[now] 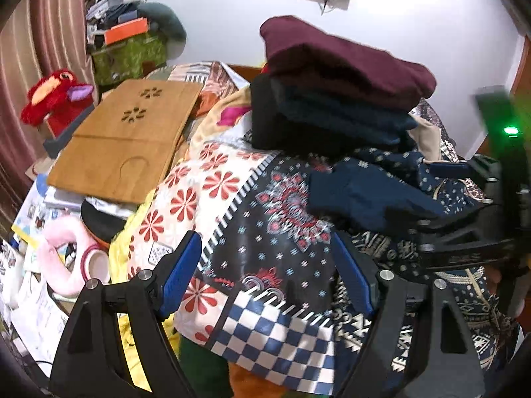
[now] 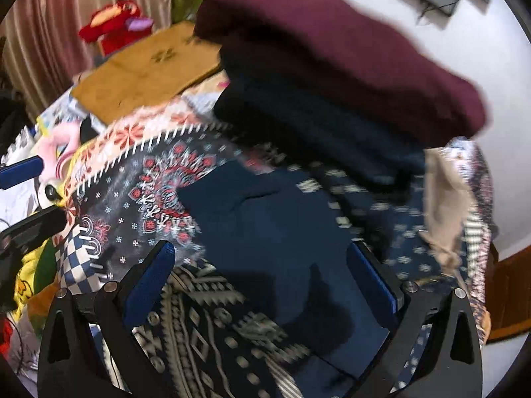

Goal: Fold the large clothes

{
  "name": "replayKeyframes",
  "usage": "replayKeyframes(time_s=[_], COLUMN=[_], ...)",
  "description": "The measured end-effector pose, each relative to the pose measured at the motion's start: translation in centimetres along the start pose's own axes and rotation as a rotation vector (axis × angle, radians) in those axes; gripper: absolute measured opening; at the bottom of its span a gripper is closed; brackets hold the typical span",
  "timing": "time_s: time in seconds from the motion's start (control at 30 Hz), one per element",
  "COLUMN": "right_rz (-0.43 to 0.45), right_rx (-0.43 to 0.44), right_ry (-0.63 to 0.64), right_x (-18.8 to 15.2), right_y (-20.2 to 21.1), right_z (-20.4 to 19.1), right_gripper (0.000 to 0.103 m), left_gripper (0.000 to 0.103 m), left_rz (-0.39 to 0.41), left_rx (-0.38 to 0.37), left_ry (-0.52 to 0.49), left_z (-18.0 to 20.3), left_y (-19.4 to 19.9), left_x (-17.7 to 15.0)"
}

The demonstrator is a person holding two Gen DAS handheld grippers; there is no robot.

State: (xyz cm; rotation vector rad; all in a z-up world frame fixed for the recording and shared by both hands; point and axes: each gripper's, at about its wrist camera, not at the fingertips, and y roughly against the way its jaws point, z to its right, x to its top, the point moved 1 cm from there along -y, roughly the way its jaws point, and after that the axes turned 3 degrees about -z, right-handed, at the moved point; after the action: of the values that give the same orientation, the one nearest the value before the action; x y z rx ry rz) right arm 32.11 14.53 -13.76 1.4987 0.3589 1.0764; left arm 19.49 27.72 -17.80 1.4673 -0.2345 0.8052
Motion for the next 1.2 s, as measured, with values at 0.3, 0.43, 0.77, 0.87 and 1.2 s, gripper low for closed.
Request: replayKeyframes(time_s=[0.3,0.43,0.77,0.87,1.2], right_rz=[-0.127,-0.066,0.078,0.139,0.339], right_rx=[-0.021,-0.018,0.095,0.102,0.024], right_ry=[-0.022,-0.034,-0.078,-0.113,-0.300], right_x=[0.8,0.5,-1.6,-2.6,-6.5], right_y=[-7.0,-5.4,1.4,4.4,13.2], right_z=[-0.4,0.0,2.9,5.0,14.2], right_gripper=[0.087,0.052,0.013,0.012,0.013], left_gripper=[0.079,0.079,0.080,0.081,0.088], left_rz=[-0.060,-0.073,-0.122,-0.150,-0.267], left_rx=[-0.027,-0.026,-0.031,-0.033,0.043], left_ry=[0.039,0.029,-0.028,-0.071,-0.205], left_z=[-0.8,-0.4,2.5,4.1,9.1], left_y=[-2.3,-2.7,-3.4,-4.0,-9.4], left_x=[-0.8,-1.0,-1.4,-1.6,-2.4])
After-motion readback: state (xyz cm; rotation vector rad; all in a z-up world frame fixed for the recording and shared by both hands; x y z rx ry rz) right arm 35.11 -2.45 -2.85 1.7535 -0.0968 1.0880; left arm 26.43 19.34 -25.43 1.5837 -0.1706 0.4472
